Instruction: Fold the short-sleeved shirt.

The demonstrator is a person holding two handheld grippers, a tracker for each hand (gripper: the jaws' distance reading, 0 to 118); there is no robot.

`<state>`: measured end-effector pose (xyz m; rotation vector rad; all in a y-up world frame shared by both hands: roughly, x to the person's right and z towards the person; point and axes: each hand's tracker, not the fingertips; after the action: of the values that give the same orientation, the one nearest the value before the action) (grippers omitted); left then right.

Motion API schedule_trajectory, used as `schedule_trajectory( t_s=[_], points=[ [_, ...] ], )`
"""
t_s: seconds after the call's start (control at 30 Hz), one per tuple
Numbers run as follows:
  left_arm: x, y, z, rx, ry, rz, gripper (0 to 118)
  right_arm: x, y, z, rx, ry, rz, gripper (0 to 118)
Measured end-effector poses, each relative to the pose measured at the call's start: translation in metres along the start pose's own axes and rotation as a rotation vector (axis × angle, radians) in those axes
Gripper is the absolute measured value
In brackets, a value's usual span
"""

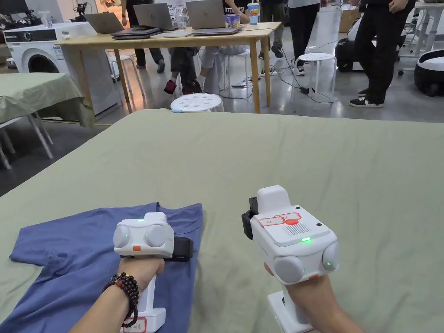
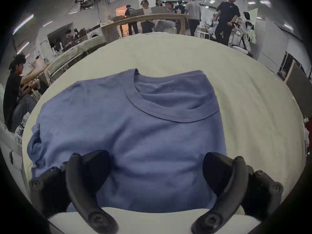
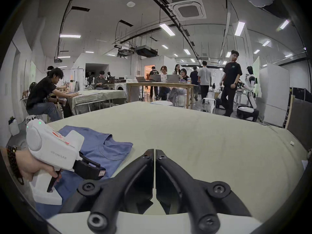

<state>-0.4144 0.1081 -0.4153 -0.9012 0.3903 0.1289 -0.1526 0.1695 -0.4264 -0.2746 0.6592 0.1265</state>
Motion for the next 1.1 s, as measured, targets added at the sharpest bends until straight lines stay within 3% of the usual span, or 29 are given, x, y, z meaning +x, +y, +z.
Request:
schedule_trajectory(
  t_s=[0.03, 0.13, 0.2, 0.23, 0.3, 0.43, 0.6, 0.7, 0.77, 0.9, 1.1],
  points=[
    [0.000, 0.002, 0.003, -0.006, -0.003, 0.004, 104, 0.000, -0.001, 0.000, -0.001, 0.003, 0.005, 2],
    [0.000, 0.005, 0.008, 0.022, 0.028, -0.023, 66, -0.001, -0.002, -0.001, -0.003, -0.004, 0.017, 2],
    [-0.001, 0.005, 0.011, 0.047, 0.081, -0.041, 14, 0.001, -0.002, -0.001, -0.009, -0.004, -0.002, 2],
    [-0.003, 0.005, 0.012, 0.048, 0.140, -0.039, 3, 0.001, -0.003, -0.001, -0.012, -0.008, -0.010, 2],
    [-0.009, 0.003, 0.016, 0.062, 0.048, 0.002, 3, 0.002, -0.004, 0.001, -0.011, -0.016, -0.009, 2],
    [-0.006, -0.003, 0.029, 0.154, 0.070, -0.041, 3, 0.006, -0.003, 0.004, -0.018, -0.027, 0.004, 2],
    [0.004, 0.007, 0.048, 0.270, 0.086, -0.002, 3, 0.022, 0.005, 0.019, -0.011, -0.059, -0.006, 2],
    [0.026, 0.018, 0.067, 0.326, 0.067, -0.064, 3, 0.037, 0.012, 0.034, 0.009, -0.094, -0.009, 2],
    [0.049, 0.026, 0.081, 0.377, 0.051, -0.147, 3, 0.052, 0.015, 0.048, 0.017, -0.121, -0.005, 2],
    [0.113, 0.049, 0.106, 0.417, -0.096, -0.153, 3, 0.094, 0.010, 0.085, 0.028, -0.208, 0.013, 2],
    [0.278, 0.051, 0.153, 0.507, -0.368, -0.354, 3, 0.184, -0.006, 0.159, 0.030, -0.401, -0.021, 2]
  ],
)
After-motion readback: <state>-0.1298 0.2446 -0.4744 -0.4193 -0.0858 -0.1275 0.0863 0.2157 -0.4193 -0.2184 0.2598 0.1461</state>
